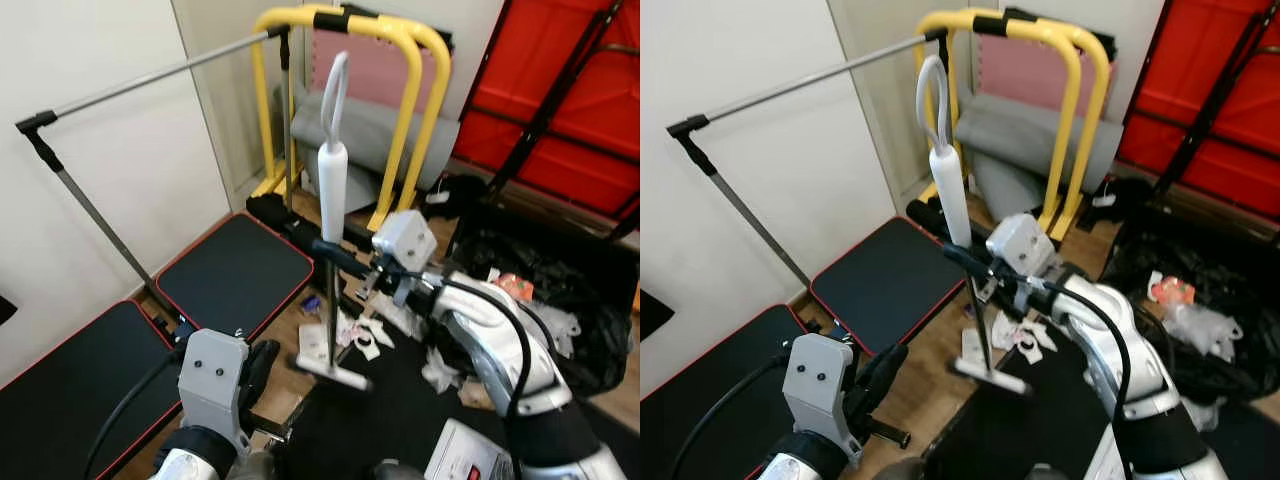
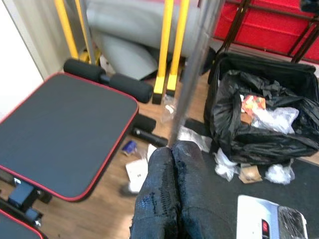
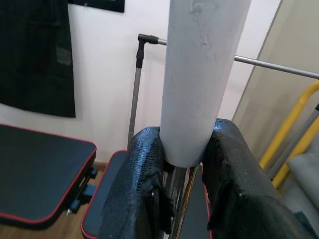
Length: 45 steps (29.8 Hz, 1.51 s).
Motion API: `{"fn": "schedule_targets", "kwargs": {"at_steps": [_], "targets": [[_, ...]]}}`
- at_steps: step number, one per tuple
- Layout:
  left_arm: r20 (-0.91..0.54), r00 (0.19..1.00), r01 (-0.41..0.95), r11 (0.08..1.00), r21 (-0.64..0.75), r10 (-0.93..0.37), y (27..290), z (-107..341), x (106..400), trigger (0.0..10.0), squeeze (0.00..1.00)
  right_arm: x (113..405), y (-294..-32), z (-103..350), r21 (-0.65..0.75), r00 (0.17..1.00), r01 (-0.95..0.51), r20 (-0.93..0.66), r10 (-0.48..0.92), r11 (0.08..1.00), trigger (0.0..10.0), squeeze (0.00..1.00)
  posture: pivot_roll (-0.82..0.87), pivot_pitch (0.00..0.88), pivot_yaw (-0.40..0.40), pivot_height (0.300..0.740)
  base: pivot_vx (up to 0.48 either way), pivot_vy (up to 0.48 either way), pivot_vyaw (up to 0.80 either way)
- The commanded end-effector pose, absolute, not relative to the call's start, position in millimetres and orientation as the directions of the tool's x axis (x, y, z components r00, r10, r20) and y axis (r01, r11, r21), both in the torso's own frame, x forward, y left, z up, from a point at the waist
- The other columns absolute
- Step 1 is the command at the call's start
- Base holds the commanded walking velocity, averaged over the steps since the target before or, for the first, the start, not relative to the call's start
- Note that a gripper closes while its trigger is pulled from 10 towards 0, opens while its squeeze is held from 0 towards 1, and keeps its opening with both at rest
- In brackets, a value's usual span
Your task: Sweep floor
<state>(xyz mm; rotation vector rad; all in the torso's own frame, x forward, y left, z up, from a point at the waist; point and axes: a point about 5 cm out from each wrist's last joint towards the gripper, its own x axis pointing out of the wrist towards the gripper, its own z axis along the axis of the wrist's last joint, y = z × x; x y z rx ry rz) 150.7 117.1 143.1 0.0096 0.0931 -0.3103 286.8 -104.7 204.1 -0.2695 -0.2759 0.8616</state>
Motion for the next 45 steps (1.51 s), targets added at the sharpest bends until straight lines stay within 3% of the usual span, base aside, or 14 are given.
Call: {"fn": "schedule_targets", "kwargs": {"at_steps": [1,9,27,37,44,45], "targets": [[-0.106,0.936,0.335,0.942,-0.018,-0.335,113.9,144.0,145.8,10.0,0.00,285.9,-101.1,216.1,-0.381,0.584,-0.693,0.200,0.787,0.611,10.0,0.00,-0.04,0.269,-0.034,0.740,0.000,0.000,0.00],[-0.129,0.931,0.341,0.939,-0.034,-0.343,112.6,149.1,132.3,10.0,0.00,296.8,-83.1,219.5,-0.492,0.486,-0.648,0.321,0.813,0.582,10.0,0.00,0.00,0.305,-0.037,0.740,0.000,0.000,0.00],[-0.144,0.915,0.374,0.926,-0.049,-0.377,106.5,162.4,111.7,10.0,0.00,313.7,-70.4,219.2,-0.710,0.339,-0.514,0.347,0.874,0.481,10.0,0.00,0.04,0.374,-0.021,0.740,0.000,0.000,0.00],[-0.140,0.906,0.392,0.917,-0.070,-0.399,101.4,166.0,100.1,10.0,0.00,316.1,-65.0,238.7,-0.748,0.240,-0.422,0.453,0.859,0.512,10.0,0.00,0.05,0.427,-0.009,0.740,0.000,0.000,0.00],[-0.136,0.903,0.398,0.913,-0.085,-0.407,98.2,166.0,92.2,10.0,0.00,313.6,-62.2,219.7,-0.776,0.213,-0.433,0.406,0.889,0.459,10.0,0.00,0.07,0.458,-0.005,0.740,0.000,0.000,0.00],[-0.134,0.904,0.397,0.913,-0.091,-0.407,96.9,166.3,88.4,10.0,0.00,312.1,-62.9,199.9,-0.791,0.221,-0.453,0.347,0.912,0.411,10.0,0.00,0.08,0.463,-0.001,0.740,0.000,0.000,0.00]]}}
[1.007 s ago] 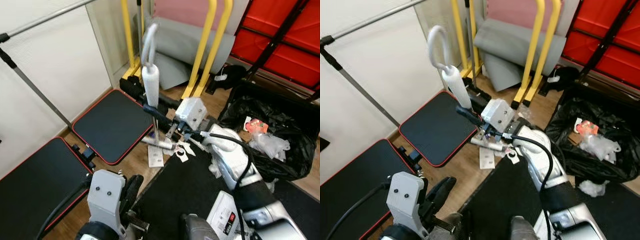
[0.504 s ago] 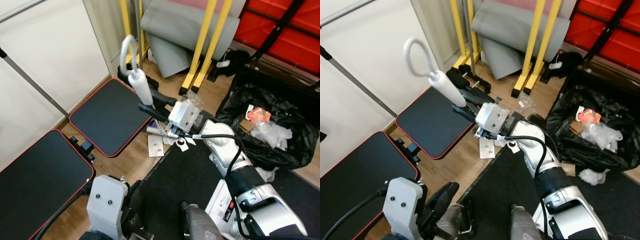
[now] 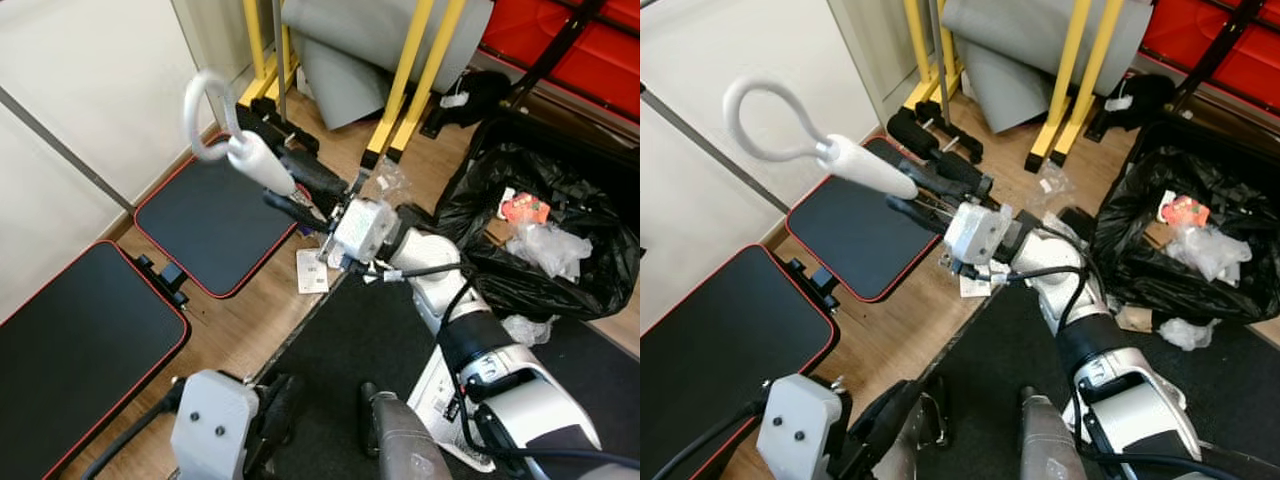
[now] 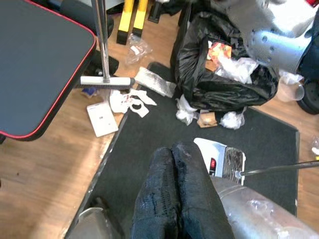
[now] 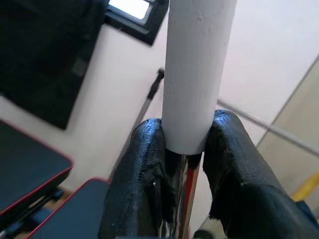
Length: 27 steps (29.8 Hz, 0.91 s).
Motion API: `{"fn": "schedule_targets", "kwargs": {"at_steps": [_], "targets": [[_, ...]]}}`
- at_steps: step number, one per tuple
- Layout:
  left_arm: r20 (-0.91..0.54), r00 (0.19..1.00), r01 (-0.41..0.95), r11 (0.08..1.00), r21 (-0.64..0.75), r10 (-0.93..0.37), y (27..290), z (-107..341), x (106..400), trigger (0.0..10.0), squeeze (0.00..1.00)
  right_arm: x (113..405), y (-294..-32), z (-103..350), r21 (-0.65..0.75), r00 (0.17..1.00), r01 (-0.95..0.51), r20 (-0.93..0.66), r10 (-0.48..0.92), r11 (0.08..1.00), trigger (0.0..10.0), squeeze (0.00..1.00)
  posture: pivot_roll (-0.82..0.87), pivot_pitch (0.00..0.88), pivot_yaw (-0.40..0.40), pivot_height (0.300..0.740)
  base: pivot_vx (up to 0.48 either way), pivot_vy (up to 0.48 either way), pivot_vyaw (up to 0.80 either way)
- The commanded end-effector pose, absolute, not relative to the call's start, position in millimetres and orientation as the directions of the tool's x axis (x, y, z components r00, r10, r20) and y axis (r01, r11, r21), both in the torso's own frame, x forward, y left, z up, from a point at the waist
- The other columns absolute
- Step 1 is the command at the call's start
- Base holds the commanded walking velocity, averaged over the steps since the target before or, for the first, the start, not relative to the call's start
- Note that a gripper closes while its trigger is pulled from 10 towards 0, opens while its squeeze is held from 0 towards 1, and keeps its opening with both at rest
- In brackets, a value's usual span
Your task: Sweep floor
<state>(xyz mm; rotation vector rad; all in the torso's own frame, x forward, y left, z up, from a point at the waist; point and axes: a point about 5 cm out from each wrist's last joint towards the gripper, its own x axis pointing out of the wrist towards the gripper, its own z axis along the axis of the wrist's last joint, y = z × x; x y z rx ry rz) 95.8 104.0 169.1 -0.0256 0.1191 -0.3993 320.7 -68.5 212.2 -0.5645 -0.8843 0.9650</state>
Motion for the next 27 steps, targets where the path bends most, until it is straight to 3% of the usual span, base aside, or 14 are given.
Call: {"fn": "schedule_targets", "kwargs": {"at_steps": [1,11,19,27], "targets": [[-0.134,0.904,0.397,0.913,-0.091,-0.407,96.9,166.3,88.4,10.0,0.00,312.1,-62.9,199.9,-0.791,0.221,-0.453,0.347,0.912,0.411,10.0,0.00,0.08,0.463,-0.001,0.740,0.000,0.000,0.00],[-0.125,0.906,0.394,0.913,-0.104,-0.405,94.8,167.5,81.1,10.0,0.00,314.3,-75.8,168.6,-0.814,0.264,-0.489,0.205,0.943,0.314,10.0,0.00,0.10,0.486,-0.002,0.740,0.000,0.000,0.00],[-0.124,0.908,0.388,0.915,-0.109,-0.400,94.0,167.8,79.8,10.0,0.00,314.1,-83.2,149.6,-0.726,0.284,-0.632,0.106,0.953,0.270,10.0,0.00,0.09,0.486,-0.014,0.740,0.000,0.000,0.00],[-0.120,0.912,0.382,0.918,-0.105,-0.393,95.1,167.9,86.5,10.0,0.00,316.5,-110.1,170.6,-0.642,0.176,-0.757,-0.021,0.984,0.122,10.0,0.00,0.05,0.449,-0.021,0.740,0.000,0.000,0.00]]}}
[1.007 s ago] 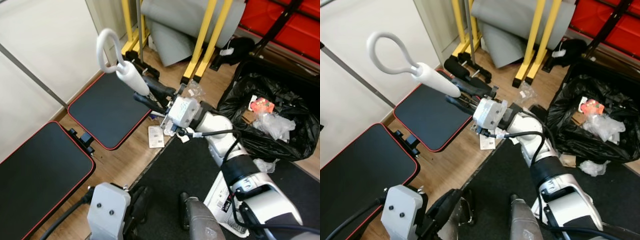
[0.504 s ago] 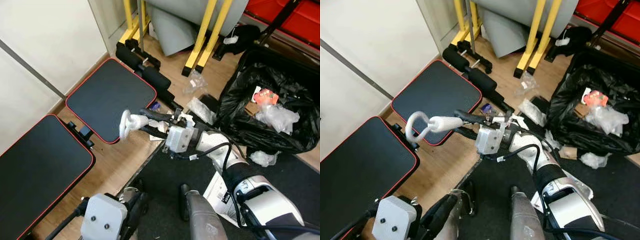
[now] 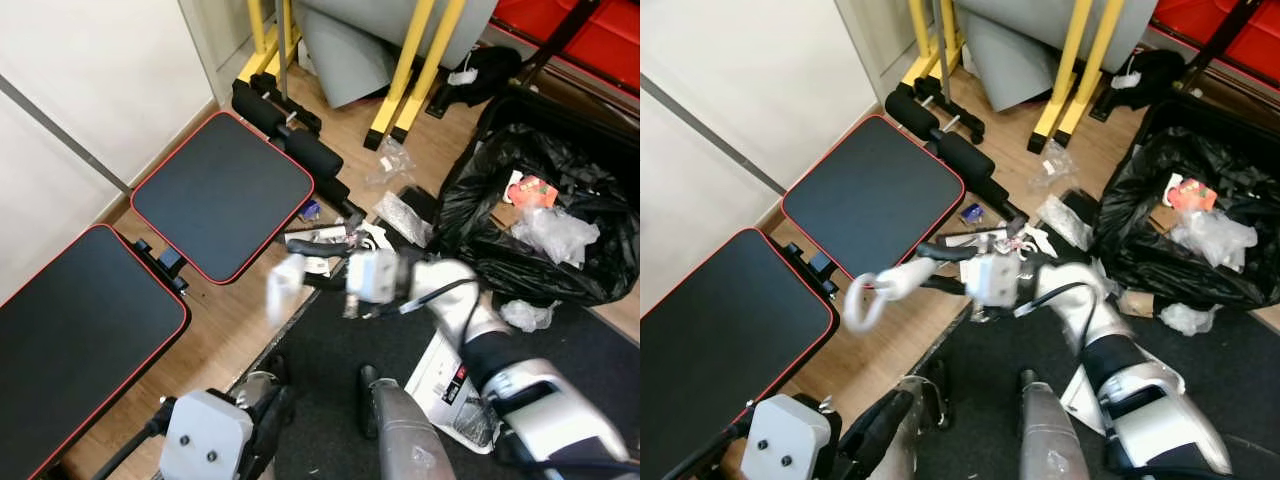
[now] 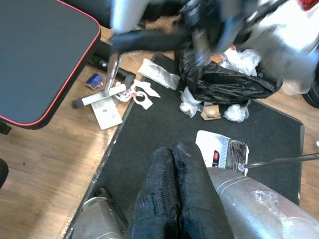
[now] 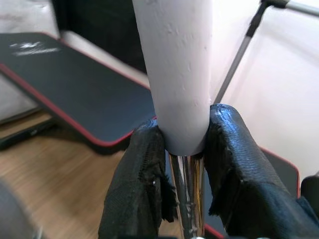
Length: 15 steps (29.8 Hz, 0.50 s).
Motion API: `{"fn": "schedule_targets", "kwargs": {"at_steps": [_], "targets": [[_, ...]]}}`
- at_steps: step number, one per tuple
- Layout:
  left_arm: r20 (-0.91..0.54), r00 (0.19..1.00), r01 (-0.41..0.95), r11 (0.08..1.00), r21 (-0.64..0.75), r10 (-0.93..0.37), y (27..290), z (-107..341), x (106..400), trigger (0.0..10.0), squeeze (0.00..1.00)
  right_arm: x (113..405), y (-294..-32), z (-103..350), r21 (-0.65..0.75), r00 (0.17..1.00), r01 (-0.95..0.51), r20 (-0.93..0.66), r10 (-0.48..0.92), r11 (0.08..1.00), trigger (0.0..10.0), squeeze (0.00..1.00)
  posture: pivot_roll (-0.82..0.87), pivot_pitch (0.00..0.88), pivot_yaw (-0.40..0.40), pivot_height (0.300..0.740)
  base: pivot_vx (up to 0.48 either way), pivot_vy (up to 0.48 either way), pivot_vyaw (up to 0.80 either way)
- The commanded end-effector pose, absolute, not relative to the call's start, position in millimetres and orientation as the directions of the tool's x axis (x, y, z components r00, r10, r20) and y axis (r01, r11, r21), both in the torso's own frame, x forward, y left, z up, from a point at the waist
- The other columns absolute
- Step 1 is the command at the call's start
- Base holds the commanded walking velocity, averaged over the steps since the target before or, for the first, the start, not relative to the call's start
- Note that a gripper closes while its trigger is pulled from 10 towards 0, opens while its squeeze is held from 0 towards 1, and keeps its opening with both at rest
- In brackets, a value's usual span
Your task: Sweep floor
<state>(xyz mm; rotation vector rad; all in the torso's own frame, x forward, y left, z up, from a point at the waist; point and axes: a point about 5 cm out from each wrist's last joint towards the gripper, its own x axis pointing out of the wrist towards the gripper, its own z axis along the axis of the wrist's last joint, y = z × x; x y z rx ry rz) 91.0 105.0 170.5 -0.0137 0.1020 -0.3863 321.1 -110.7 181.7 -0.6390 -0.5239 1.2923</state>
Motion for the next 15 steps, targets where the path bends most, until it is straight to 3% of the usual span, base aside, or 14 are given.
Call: {"fn": "schedule_targets", "kwargs": {"at_steps": [1,15], "targets": [[-0.120,0.912,0.382,0.918,-0.103,-0.393,95.6,167.8,89.1,10.0,0.00,317.8,-117.3,180.4,-0.638,0.152,-0.765,-0.049,0.987,0.086,10.0,0.00,0.04,0.440,-0.024,0.740,0.000,0.000,0.00],[-0.104,0.916,0.379,0.921,-0.092,-0.387,96.9,168.1,100.2,10.0,0.00,320.3,-142.3,246.2,-0.617,0.063,-0.787,-0.059,0.996,0.014,10.0,0.00,0.01,0.377,-0.032,0.740,0.000,0.000,0.00]]}}
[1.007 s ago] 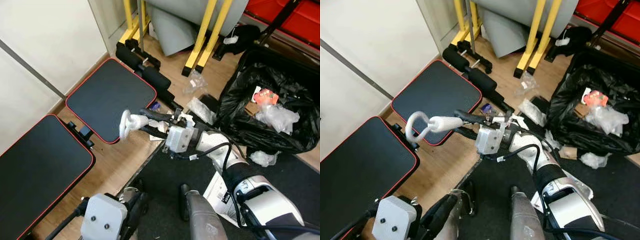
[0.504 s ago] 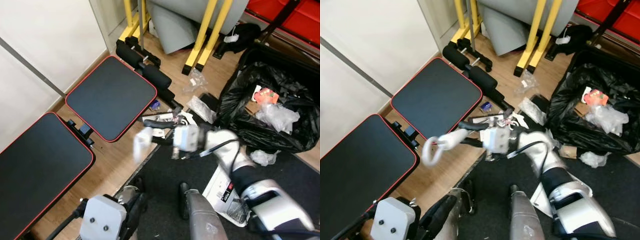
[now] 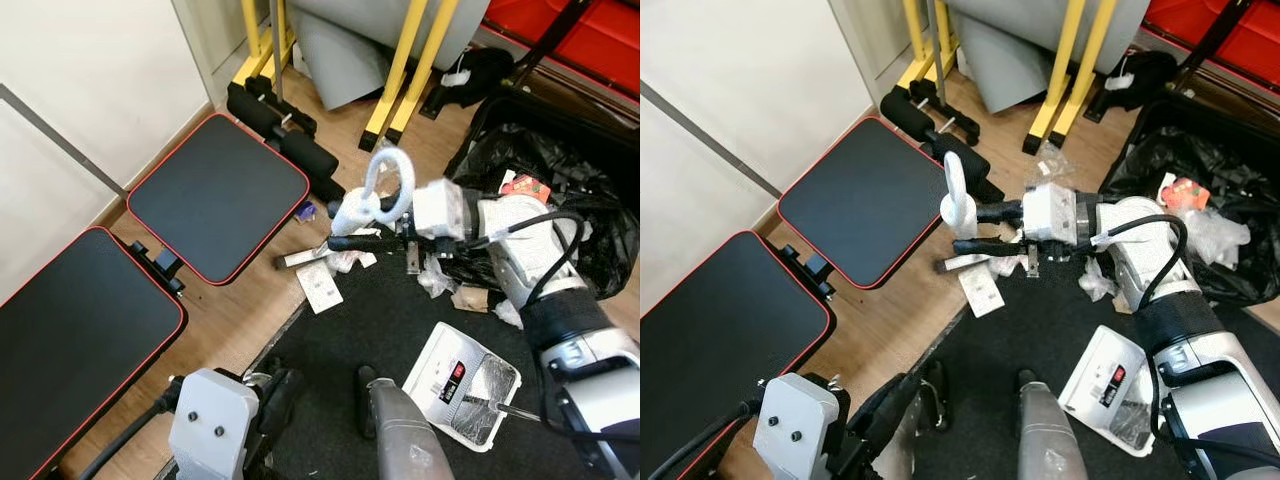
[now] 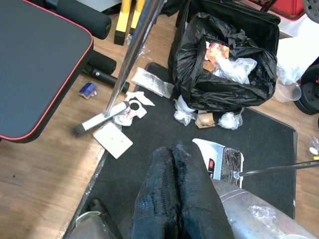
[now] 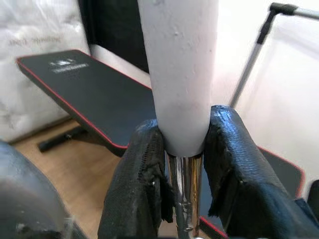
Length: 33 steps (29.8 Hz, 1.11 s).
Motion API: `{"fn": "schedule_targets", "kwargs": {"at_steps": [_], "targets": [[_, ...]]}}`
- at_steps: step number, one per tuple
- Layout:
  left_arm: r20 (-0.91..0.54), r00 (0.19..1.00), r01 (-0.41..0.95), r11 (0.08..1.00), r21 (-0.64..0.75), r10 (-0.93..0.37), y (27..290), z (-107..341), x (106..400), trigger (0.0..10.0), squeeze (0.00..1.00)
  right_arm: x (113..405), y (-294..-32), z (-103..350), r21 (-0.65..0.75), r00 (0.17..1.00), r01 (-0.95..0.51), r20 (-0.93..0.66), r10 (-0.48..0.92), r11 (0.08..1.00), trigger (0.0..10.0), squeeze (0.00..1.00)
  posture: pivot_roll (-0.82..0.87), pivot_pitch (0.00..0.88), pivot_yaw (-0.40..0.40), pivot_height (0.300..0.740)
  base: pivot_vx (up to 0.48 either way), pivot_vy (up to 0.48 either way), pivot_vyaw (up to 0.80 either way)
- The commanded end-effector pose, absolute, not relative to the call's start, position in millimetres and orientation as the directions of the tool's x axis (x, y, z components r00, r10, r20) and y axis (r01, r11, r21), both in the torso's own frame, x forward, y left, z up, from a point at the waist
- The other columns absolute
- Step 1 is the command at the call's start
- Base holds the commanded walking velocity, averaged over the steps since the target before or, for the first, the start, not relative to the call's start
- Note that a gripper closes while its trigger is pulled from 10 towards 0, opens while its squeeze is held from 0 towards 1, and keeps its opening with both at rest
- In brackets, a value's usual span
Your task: Sweep floor
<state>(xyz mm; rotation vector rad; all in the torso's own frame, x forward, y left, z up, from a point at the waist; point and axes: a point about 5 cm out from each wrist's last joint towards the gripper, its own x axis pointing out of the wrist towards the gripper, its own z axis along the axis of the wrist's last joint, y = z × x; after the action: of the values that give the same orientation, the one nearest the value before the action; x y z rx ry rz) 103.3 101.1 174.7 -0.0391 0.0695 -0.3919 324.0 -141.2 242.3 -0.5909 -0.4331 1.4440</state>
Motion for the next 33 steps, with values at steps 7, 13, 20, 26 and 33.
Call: {"fn": "schedule_targets", "kwargs": {"at_steps": [7,13,20,26,33], "targets": [[-0.091,0.920,0.375,0.923,-0.082,-0.382,97.5,165.9,109.5,10.0,0.00,313.7,-150.8,268.9,-0.574,0.024,-0.818,-0.067,0.997,-0.019,10.0,0.00,0.00,0.343,-0.032,0.740,0.000,0.000,0.00],[-0.089,0.922,0.371,0.926,-0.077,-0.377,99.3,163.9,115.2,10.0,0.00,309.9,-157.2,278.1,-0.550,0.011,-0.834,-0.105,0.994,-0.049,10.0,0.00,0.00,0.320,-0.033,0.740,0.000,0.000,0.00],[-0.082,0.926,0.363,0.929,-0.070,-0.368,101.9,160.8,122.3,10.0,0.00,302.3,-162.7,292.1,-0.502,-0.008,-0.862,-0.131,0.991,-0.074,10.0,0.00,-0.01,0.293,-0.036,0.740,0.000,0.000,0.00],[-0.078,0.928,0.360,0.931,-0.068,-0.364,102.2,158.6,126.6,10.0,0.00,310.1,-157.0,311.4,-0.525,0.070,-0.850,-0.025,0.997,0.046,10.0,0.00,-0.02,0.272,-0.039,0.740,0.000,0.000,0.00],[-0.070,0.930,0.357,0.932,-0.066,-0.361,102.2,155.6,133.2,10.0,0.00,313.3,-148.9,326.2,-0.440,0.176,-0.877,0.080,0.981,0.193,10.0,0.00,-0.02,0.250,-0.043,0.740,0.000,0.000,0.00]]}}
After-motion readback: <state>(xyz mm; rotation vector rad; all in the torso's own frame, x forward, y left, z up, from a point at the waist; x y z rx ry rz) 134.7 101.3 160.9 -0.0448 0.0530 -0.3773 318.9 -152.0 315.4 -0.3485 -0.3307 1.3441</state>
